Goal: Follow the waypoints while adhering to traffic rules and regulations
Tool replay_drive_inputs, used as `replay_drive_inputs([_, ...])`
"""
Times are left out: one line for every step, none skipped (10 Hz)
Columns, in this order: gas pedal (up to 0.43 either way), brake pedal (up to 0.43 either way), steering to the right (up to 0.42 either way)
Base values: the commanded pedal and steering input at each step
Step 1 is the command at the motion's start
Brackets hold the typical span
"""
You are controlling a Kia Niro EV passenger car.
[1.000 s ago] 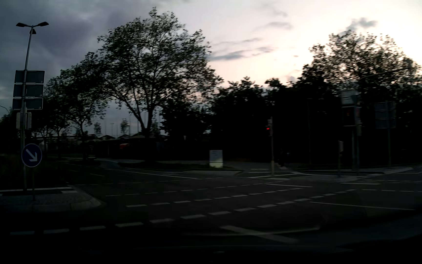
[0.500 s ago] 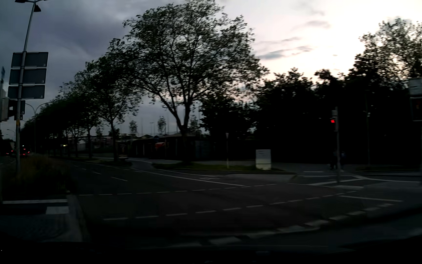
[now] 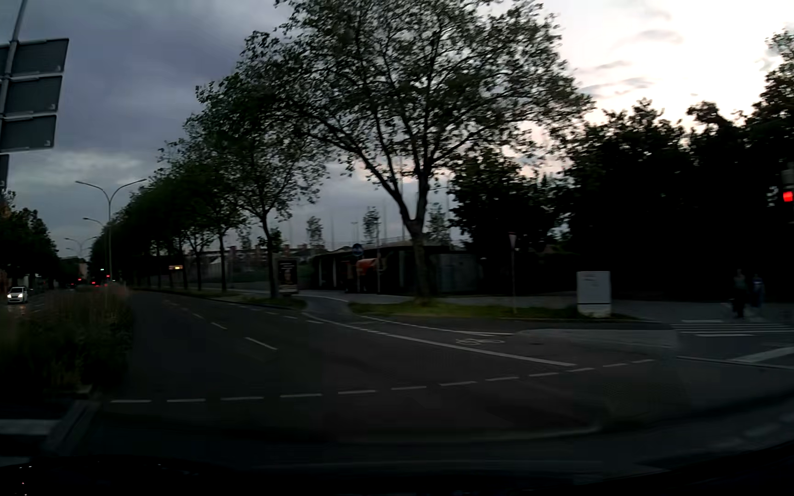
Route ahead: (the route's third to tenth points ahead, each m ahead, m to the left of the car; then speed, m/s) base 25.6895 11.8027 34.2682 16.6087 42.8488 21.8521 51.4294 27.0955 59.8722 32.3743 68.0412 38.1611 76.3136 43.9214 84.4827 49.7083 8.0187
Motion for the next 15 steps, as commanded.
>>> replay_drive_inputs([0.138, 0.0, -0.14])
replay_drive_inputs([0.138, 0.0, -0.133])
replay_drive_inputs([0.138, 0.0, -0.128])
replay_drive_inputs([0.138, 0.0, -0.125])
replay_drive_inputs([0.138, 0.0, -0.121])
replay_drive_inputs([0.138, 0.0, -0.12])
replay_drive_inputs([0.138, 0.0, -0.118])
replay_drive_inputs([0.138, 0.0, -0.117])
replay_drive_inputs([0.15, 0.0, -0.116])
replay_drive_inputs([0.15, 0.0, -0.113])
replay_drive_inputs([0.15, 0.0, -0.11])
replay_drive_inputs([0.15, 0.0, -0.106])
replay_drive_inputs([0.15, 0.0, -0.102])
replay_drive_inputs([0.15, 0.0, -0.099])
replay_drive_inputs([0.15, 0.0, -0.096])
